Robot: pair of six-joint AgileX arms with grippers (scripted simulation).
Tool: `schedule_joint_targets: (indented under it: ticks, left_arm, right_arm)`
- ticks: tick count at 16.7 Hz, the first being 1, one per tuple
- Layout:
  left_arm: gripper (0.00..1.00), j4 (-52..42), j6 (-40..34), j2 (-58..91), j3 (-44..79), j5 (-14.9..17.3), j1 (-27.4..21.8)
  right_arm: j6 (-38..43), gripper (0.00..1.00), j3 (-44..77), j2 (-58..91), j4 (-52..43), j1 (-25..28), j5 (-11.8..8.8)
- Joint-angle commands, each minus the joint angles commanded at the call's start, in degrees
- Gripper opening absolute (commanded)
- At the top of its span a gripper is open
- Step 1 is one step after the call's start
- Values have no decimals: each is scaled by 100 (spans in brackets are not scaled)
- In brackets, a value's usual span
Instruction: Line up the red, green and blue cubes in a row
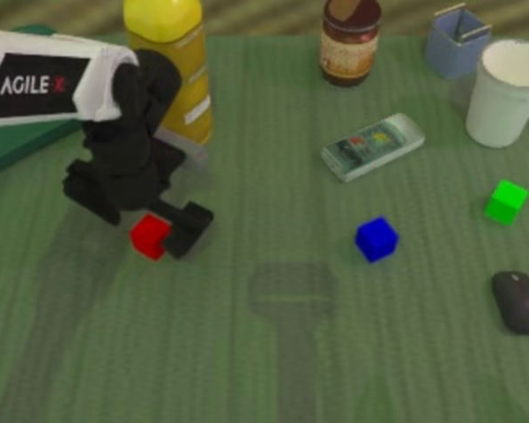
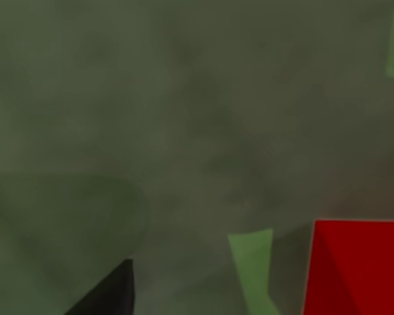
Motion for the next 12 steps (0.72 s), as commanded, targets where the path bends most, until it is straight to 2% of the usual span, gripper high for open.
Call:
schedule_joint_targets:
  ticks: [3, 12]
  left_arm:
    - [100, 5, 0, 3, -3, 0, 0]
    - [32, 5, 0, 3, -3, 0, 0]
  right_arm:
    - [0, 100, 0, 0, 0, 0, 0]
    - [0, 100, 0, 0, 0, 0, 0]
